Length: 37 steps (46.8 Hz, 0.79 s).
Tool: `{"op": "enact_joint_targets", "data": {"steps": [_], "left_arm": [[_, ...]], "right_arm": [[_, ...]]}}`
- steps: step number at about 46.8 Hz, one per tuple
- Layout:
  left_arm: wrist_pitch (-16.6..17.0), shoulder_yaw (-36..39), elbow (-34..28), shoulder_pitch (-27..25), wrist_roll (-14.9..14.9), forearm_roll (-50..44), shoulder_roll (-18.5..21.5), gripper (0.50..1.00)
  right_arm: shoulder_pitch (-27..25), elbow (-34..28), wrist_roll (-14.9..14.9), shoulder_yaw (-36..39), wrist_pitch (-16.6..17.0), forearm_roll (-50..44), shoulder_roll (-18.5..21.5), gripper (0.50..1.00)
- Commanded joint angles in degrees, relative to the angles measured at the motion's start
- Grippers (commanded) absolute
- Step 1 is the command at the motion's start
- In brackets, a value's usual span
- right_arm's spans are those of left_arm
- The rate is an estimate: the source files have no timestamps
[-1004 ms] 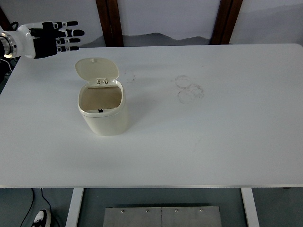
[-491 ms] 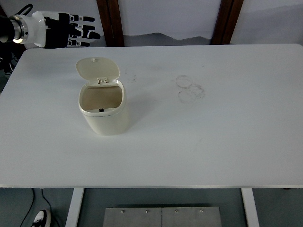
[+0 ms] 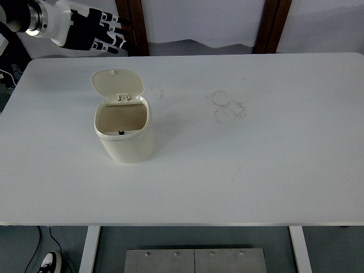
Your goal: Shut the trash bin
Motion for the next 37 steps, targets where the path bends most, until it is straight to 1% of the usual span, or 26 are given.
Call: {"op": "enact_joint_targets", "data": {"steps": [1,5,7,25,37], "left_arm": [[0.03,0.23,-0.48,-0.21,2.63,-0.01,0.0,1.0],[-0.06,0.23,-0.56,-0.29,7.64,-0.01,0.0,1.0],[-0.06,0.23,-0.56,-0.29,8.79,-0.01,0.0,1.0],[-0.06,0.15,-0.56,-0.38,8.88,-0.01,0.09,1.0],[0.03,0.15,-1.7,-1.44,9.25,-0.63,-0.79,1.0]], "right_arm": [[0.0,0.0,0.0,0.0,-0.01,0.0,0.0,0.995],[0.0,0.0,0.0,0.0,-0.01,0.0,0.0,0.995],[0.0,0.0,0.0,0.0,-0.01,0.01,0.0,0.995],[0.0,0.0,0.0,0.0,-0.01,0.01,0.0,0.995],[0.0,0.0,0.0,0.0,-0.01,-0.08,0.0,0.995]]}}
